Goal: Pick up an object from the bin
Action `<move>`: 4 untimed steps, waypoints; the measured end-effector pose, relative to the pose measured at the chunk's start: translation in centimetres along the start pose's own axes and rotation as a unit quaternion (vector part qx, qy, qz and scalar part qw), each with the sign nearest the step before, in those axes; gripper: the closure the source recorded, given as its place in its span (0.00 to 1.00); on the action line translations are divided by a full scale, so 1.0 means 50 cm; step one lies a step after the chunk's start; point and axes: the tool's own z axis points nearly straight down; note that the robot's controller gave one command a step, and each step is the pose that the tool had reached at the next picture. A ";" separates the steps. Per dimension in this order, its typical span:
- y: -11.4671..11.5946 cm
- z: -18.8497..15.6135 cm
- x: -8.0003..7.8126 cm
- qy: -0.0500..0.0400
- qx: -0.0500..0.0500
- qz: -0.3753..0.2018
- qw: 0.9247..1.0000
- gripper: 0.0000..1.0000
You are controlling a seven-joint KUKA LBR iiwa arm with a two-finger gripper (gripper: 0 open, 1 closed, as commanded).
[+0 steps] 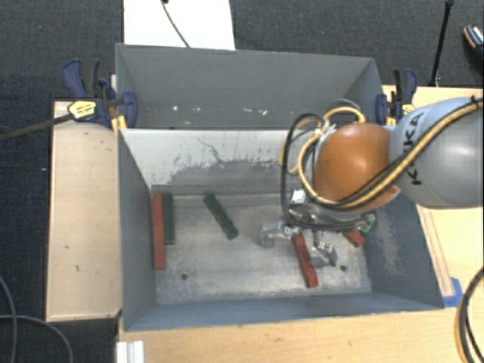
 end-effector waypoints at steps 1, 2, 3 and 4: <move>-0.003 -0.006 -0.002 -0.002 0.002 0.003 1.000 1.00; -0.007 -0.015 -0.090 -0.002 0.002 -0.081 0.997 1.00; 0.002 -0.025 -0.178 -0.003 0.002 -0.131 0.991 1.00; 0.001 -0.024 -0.175 -0.002 0.001 -0.127 0.992 0.00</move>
Offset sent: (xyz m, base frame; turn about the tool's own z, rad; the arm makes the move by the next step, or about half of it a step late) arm 0.0000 0.0000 0.0000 0.0000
